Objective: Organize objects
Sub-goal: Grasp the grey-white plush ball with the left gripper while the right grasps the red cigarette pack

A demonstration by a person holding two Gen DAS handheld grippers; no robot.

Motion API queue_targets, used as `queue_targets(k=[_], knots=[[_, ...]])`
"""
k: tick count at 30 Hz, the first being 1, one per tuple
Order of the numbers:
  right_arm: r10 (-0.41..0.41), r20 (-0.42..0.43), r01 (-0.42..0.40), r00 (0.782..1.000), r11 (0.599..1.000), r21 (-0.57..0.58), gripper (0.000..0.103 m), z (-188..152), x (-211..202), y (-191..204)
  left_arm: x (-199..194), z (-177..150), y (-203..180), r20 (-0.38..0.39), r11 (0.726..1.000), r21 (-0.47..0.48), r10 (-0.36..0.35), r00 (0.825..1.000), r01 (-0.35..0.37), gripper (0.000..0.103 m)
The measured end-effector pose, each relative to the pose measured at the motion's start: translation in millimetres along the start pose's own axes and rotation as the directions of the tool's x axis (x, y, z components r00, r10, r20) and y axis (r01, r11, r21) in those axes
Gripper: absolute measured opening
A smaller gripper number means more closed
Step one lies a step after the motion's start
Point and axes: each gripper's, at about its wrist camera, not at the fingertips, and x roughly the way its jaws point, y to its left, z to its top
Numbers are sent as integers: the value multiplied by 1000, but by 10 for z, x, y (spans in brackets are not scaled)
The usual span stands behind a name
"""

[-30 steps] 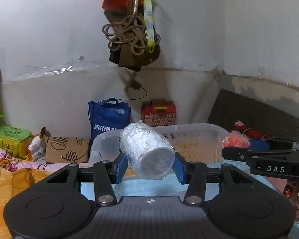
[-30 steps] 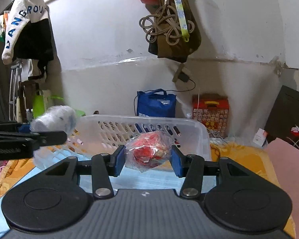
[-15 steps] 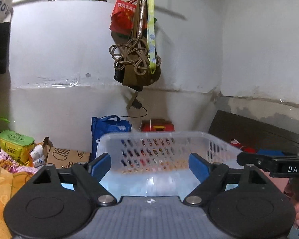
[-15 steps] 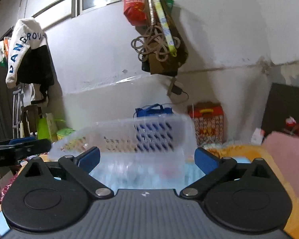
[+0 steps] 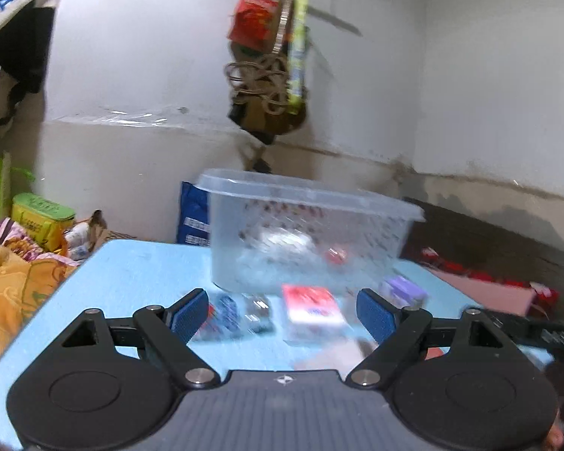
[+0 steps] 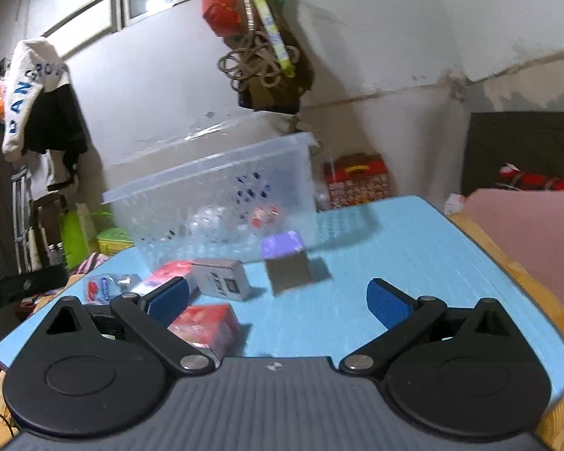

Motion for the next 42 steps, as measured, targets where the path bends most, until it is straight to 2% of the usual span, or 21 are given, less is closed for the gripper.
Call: queue_targets(k=[7,8,12,14,17,22,23,26,29,31,32,33,35,42], knots=[[-10,-6,10,1000,1000,3,103,-65,-15,10,-32,-197,-356,-35,993,116,-14,999,18,89],[-9,-6,9,1000,1000,1,103,-78,-27,16,-2,-217,-382,-43,991,129,-19,999,24,93],[0,-16,0,1000,1000,-2,103,-129,-12,15,91,-259,-399,-85,988,133,-62,994,74,95],[1,-26,-1,1000,1000,0,103,-153,9,26,80,-284,-411,-77,988,140,-61,995,72,94],[16,-34,-16,999,1000,0,103,-168,29,58,78,-254,-354,-75,989,107,-93,993,101,80],[54,-48,-55,997,998,-15,103,-213,50,157,40,-239,-221,-51,995,87,-51,997,55,73],[64,-56,-65,996,998,-17,103,-224,62,182,29,-222,-172,-48,996,74,-47,998,51,69],[86,-82,-89,993,995,-35,103,-252,111,281,13,-183,-79,-39,997,78,-2,999,5,67],[89,-94,-96,992,993,-62,103,-282,154,376,17,-177,-46,-47,996,90,-8,999,13,70],[95,-100,-103,990,992,-76,103,-298,169,421,9,-193,-96,-38,992,122,6,999,-1,79],[98,-102,-106,990,991,-81,102,-298,177,434,14,-211,-132,-40,989,145,12,999,-6,87],[94,-102,-103,990,991,-86,102,-298,182,443,24,-235,-160,-45,987,163,15,999,-7,89],[83,-106,-93,991,990,-102,102,-303,206,460,39,-267,-177,-45,984,178,32,998,-24,90],[97,-121,-116,988,979,-167,99,-324,315,608,37,-268,-97,-49,987,160,16,999,-8,95]])
